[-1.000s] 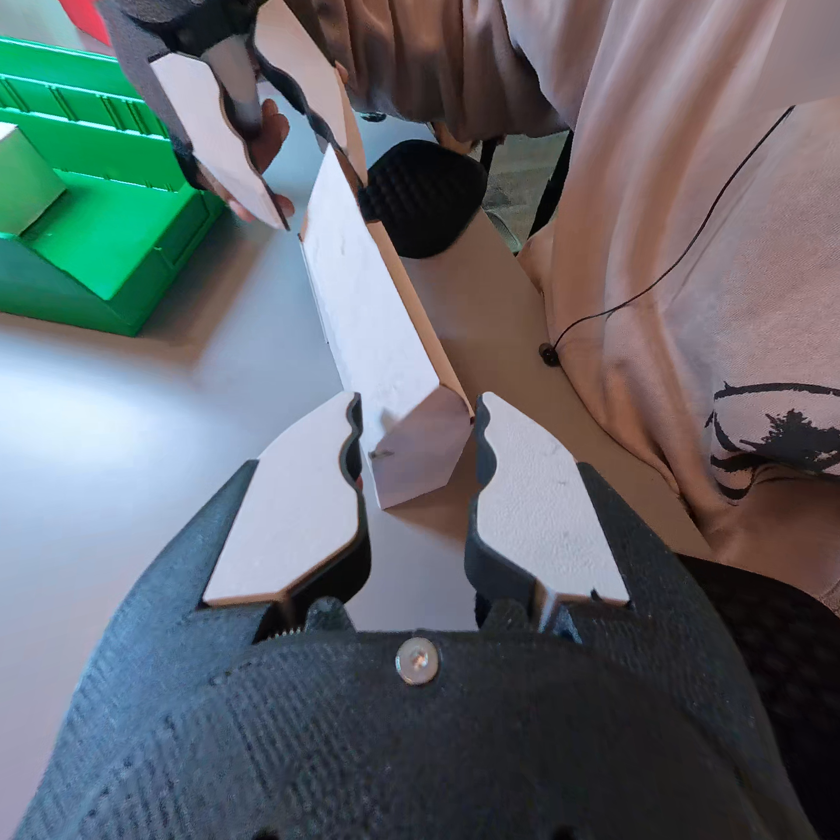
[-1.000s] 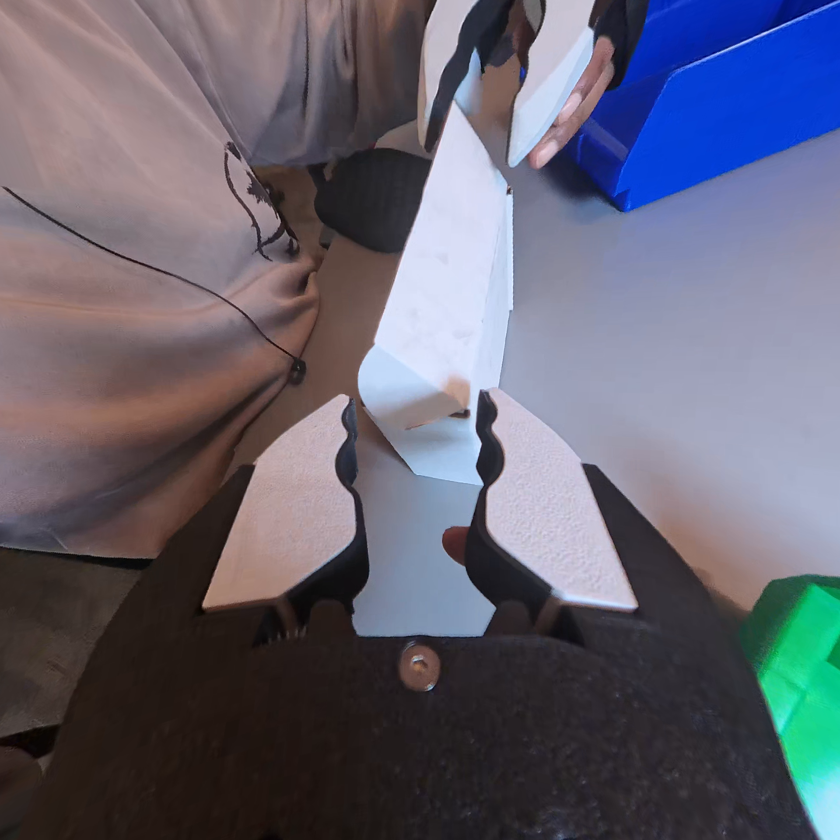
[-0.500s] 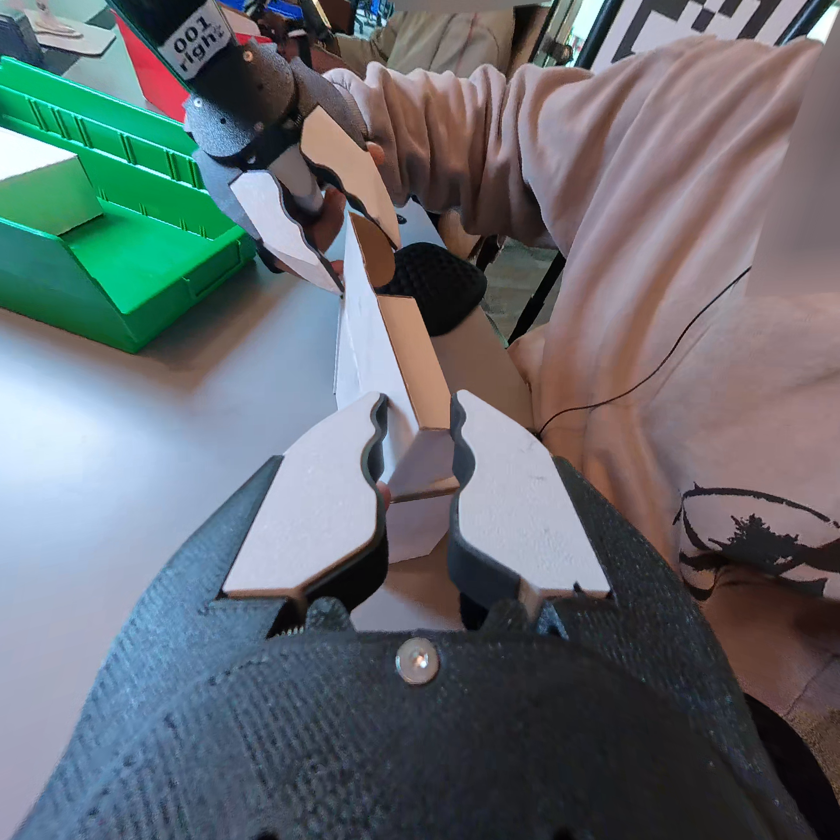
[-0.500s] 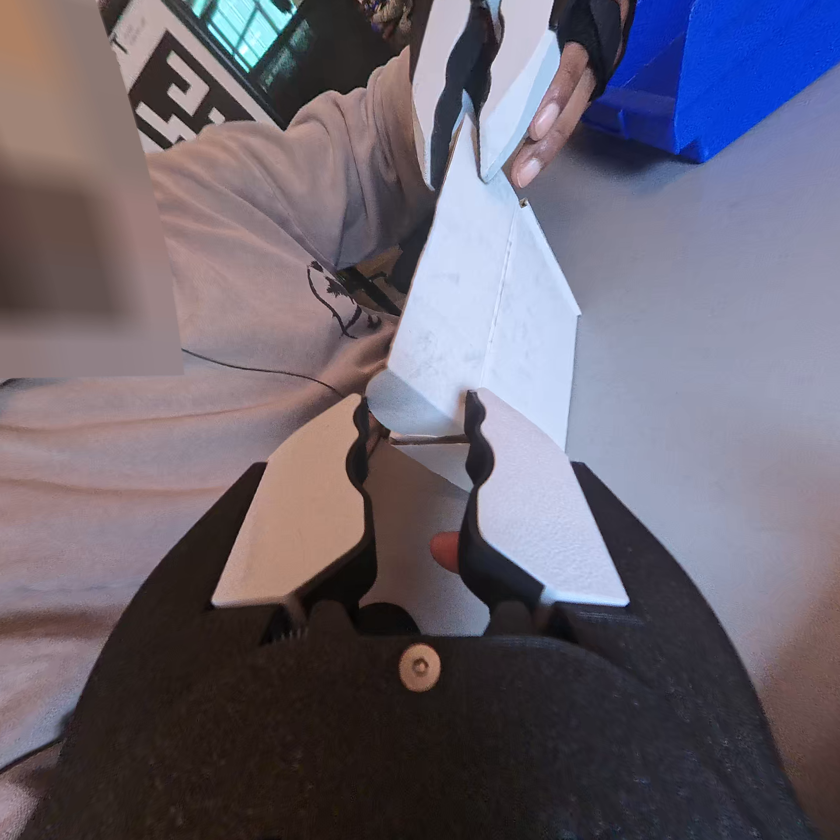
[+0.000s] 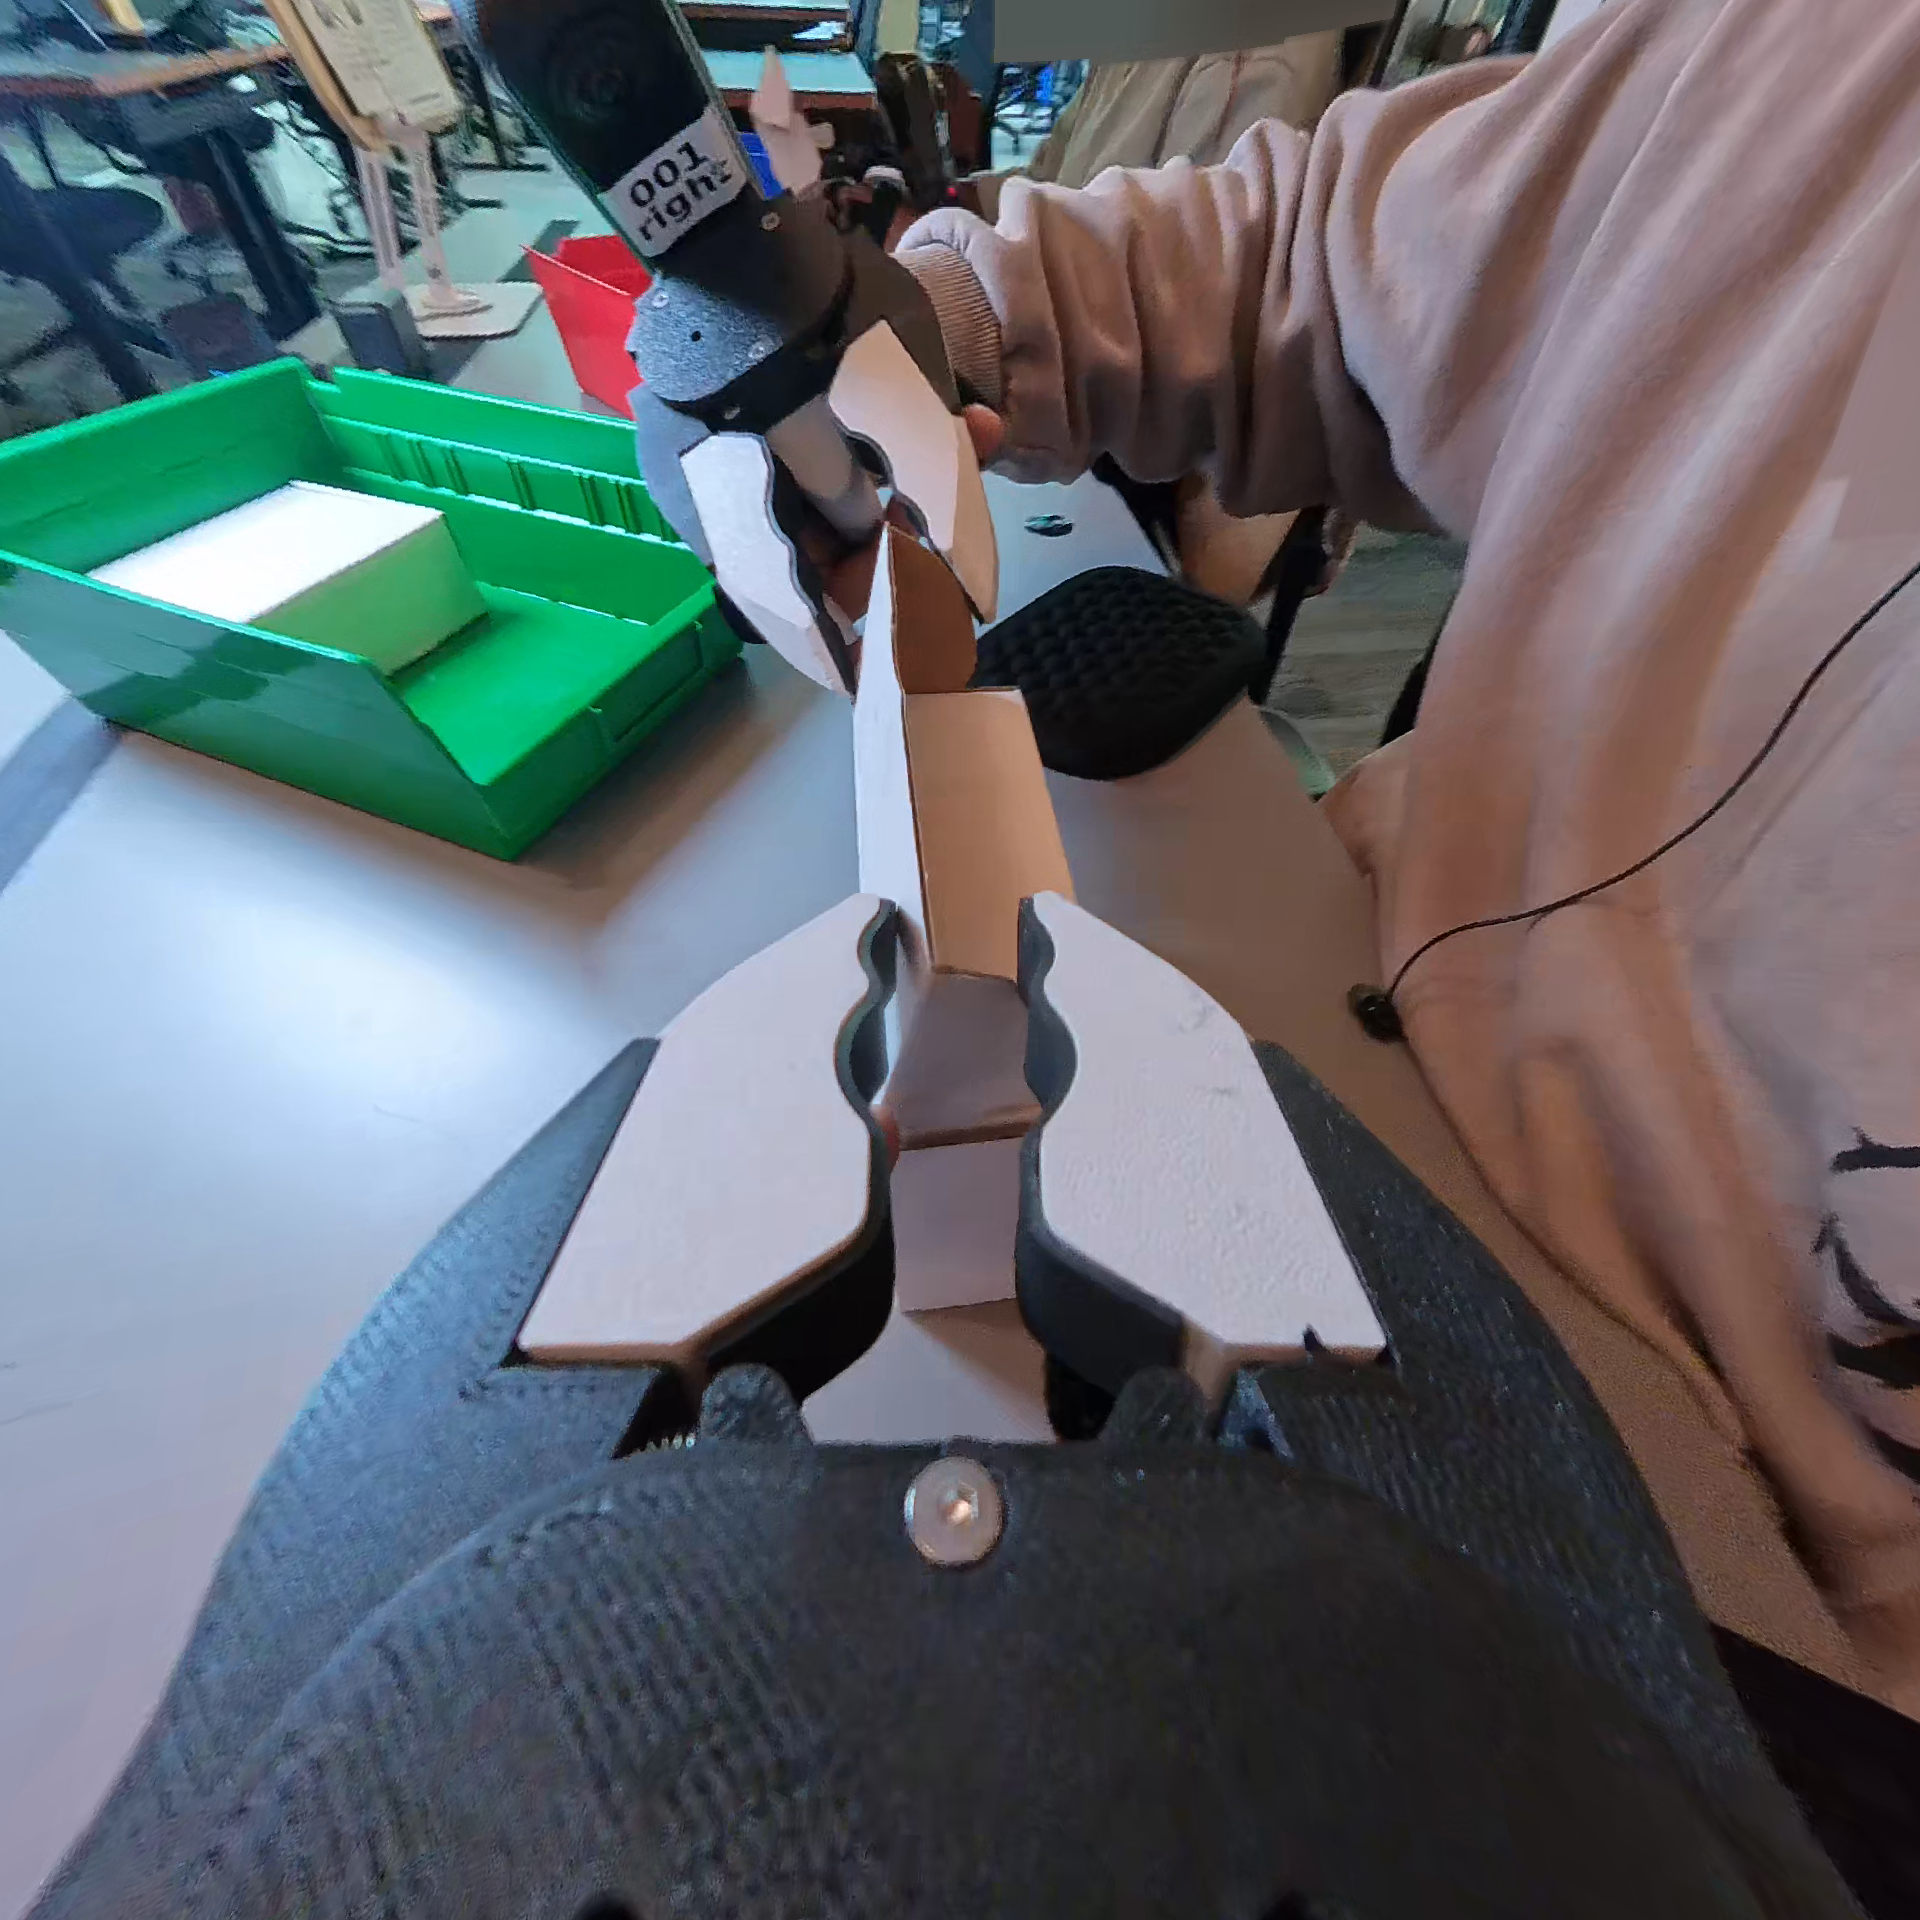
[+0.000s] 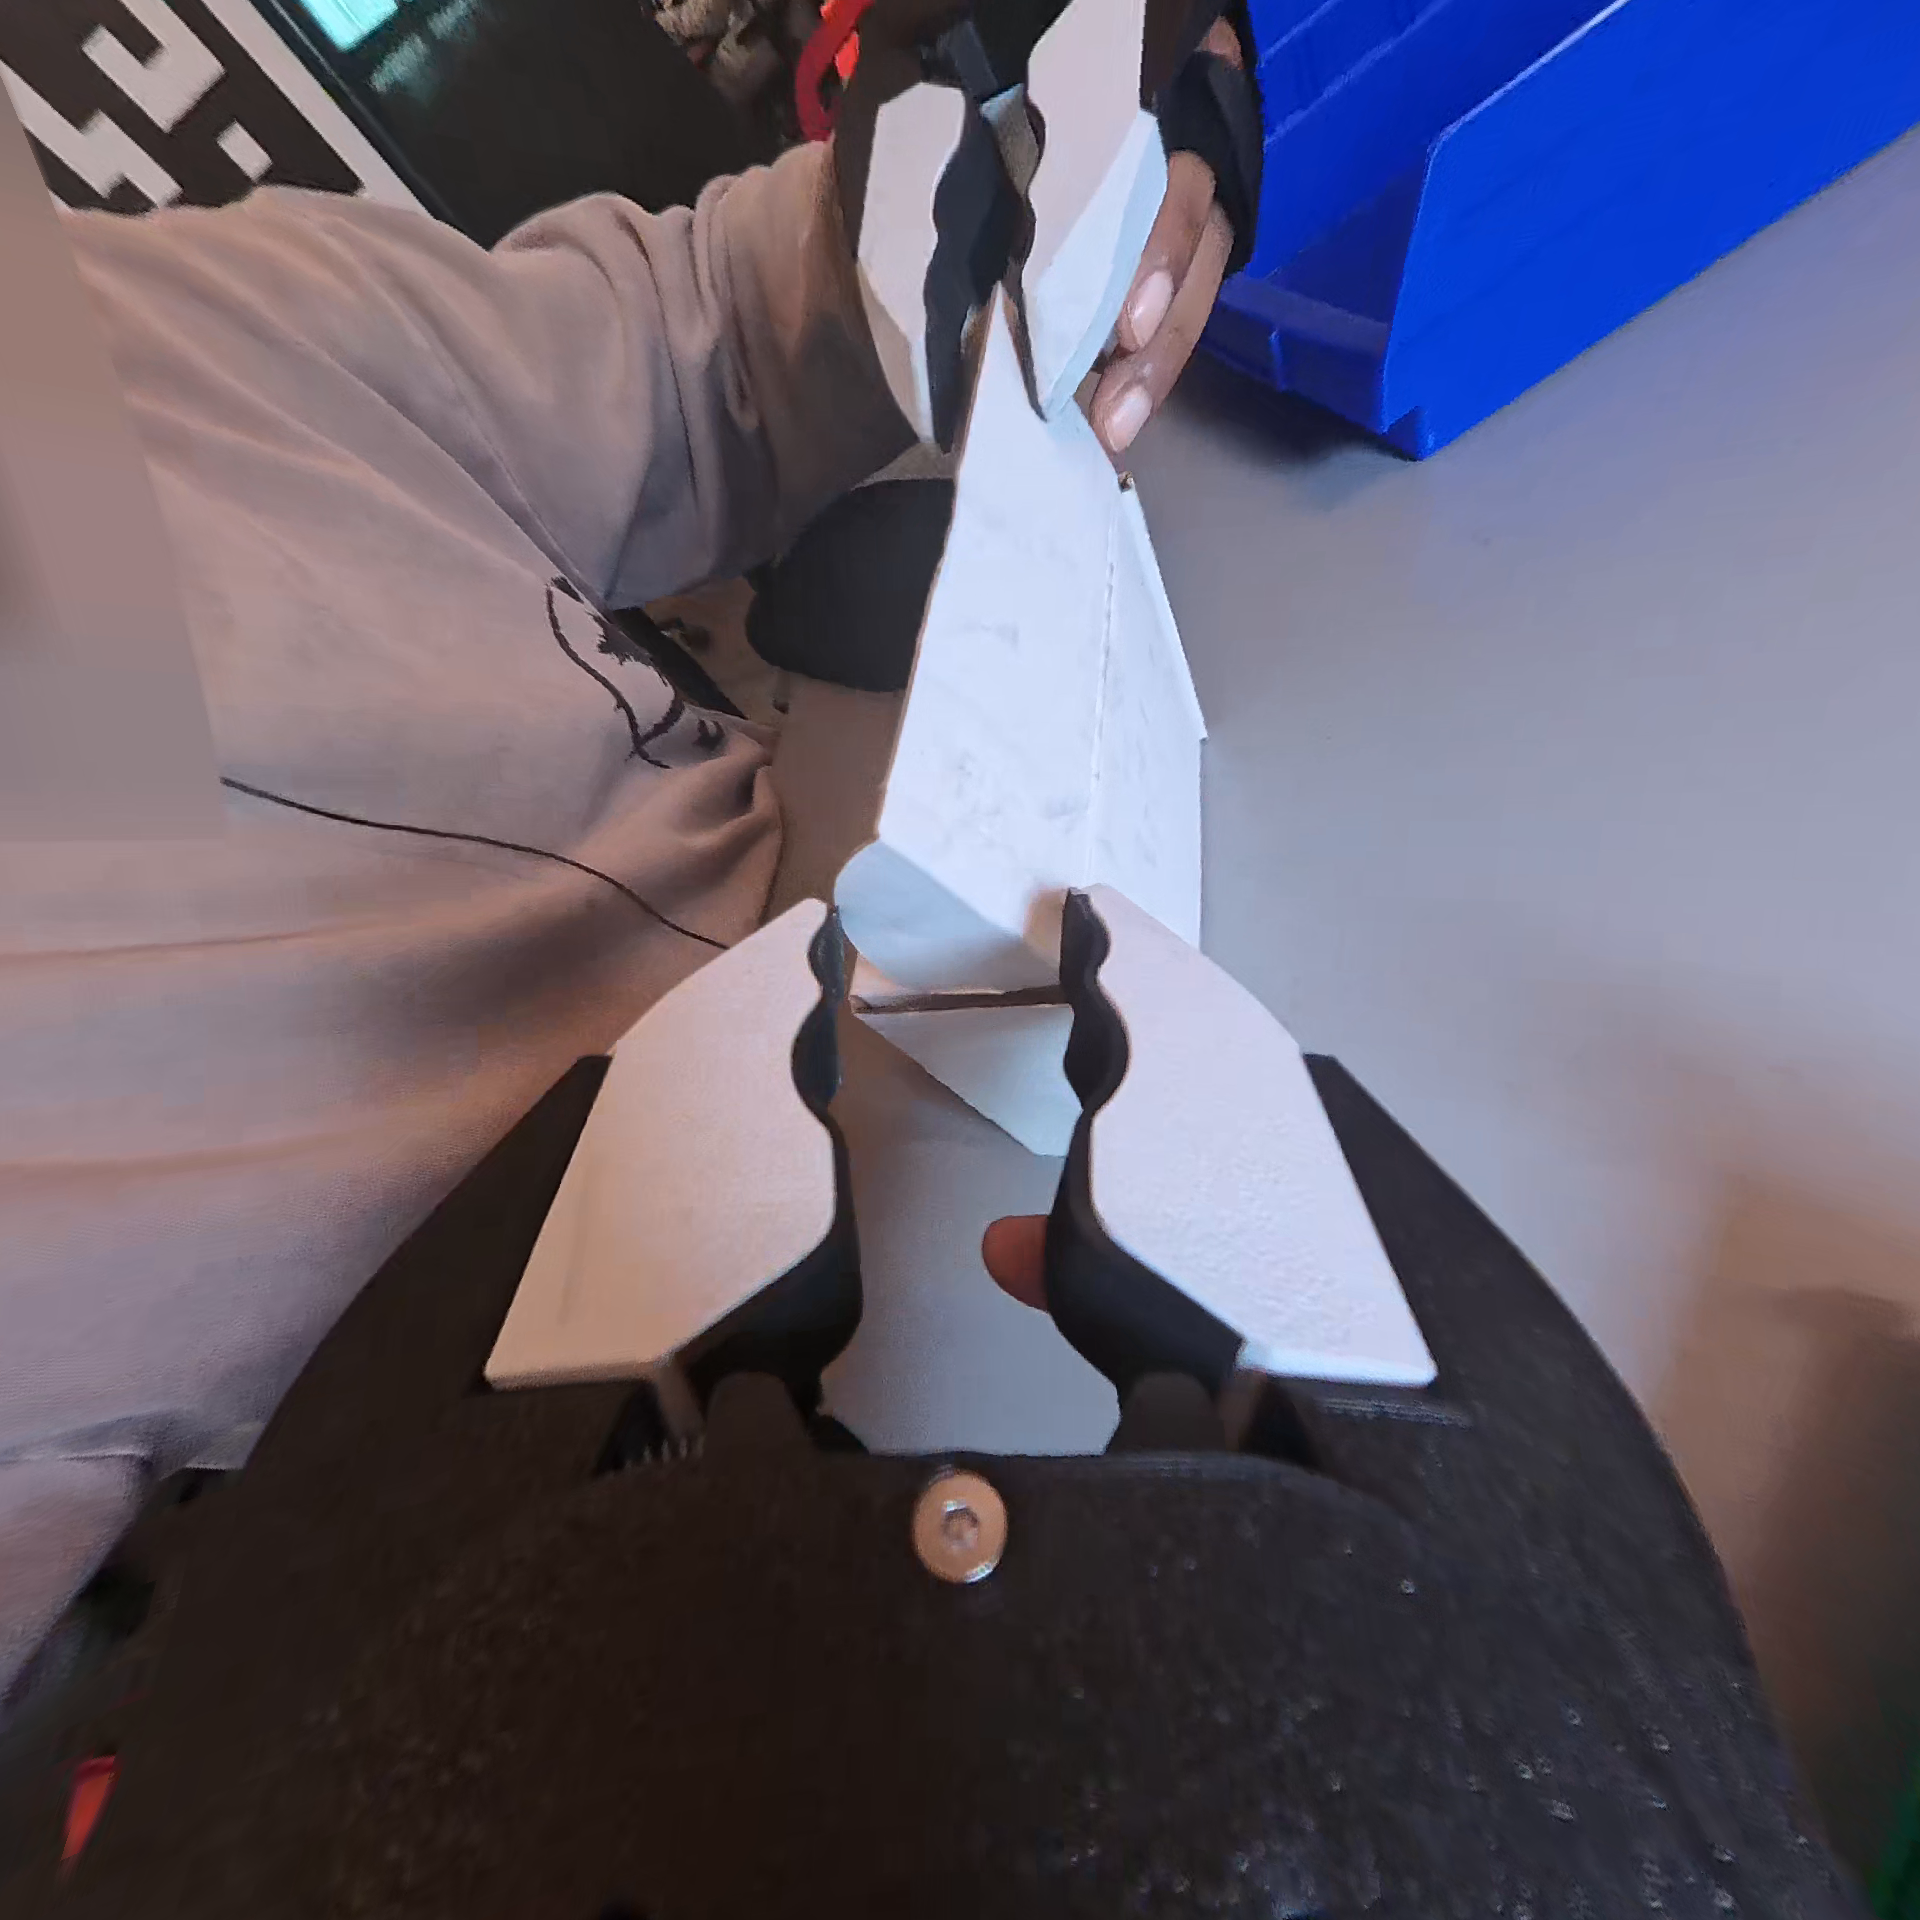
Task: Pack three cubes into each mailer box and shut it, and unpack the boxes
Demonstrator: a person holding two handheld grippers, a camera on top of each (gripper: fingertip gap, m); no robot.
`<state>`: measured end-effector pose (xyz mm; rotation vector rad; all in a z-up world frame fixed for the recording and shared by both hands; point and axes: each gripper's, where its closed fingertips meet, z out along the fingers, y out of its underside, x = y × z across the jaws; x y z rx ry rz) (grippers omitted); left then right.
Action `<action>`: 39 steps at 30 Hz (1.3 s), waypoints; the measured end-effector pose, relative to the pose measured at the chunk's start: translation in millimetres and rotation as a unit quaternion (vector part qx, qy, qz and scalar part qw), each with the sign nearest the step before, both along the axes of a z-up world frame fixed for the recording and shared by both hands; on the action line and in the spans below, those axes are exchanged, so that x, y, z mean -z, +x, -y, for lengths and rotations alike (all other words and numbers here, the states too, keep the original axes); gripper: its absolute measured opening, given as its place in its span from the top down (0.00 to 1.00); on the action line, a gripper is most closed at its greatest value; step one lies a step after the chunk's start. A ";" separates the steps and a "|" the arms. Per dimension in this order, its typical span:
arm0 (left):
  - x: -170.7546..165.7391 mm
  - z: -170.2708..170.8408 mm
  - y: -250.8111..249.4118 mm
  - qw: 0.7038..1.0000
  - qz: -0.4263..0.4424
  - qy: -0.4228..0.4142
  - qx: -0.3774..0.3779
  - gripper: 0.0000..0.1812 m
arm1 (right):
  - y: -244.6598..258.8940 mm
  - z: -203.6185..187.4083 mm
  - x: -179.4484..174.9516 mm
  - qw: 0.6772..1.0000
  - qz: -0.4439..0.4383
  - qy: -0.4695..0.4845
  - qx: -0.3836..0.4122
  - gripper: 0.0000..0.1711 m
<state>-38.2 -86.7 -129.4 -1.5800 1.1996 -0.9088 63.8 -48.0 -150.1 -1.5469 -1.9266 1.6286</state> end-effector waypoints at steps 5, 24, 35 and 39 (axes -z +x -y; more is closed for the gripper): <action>4.0 8.3 -3.1 0.994 -0.068 0.076 -0.028 0.88 | 1.3 3.7 5.5 0.990 -0.029 0.135 0.000 0.77; 25.4 37.9 3.1 0.958 -0.190 0.202 -0.074 0.75 | -5.7 31.2 4.8 0.884 -0.098 0.455 0.051 0.76; 1.2 26.7 -10.5 0.981 -0.113 0.144 -0.068 0.83 | -9.5 11.3 4.0 0.912 -0.093 0.391 0.086 0.80; 5.4 18.5 -8.6 0.980 -0.127 0.135 -0.068 0.86 | -12.2 7.2 5.5 0.912 -0.093 0.390 0.089 0.81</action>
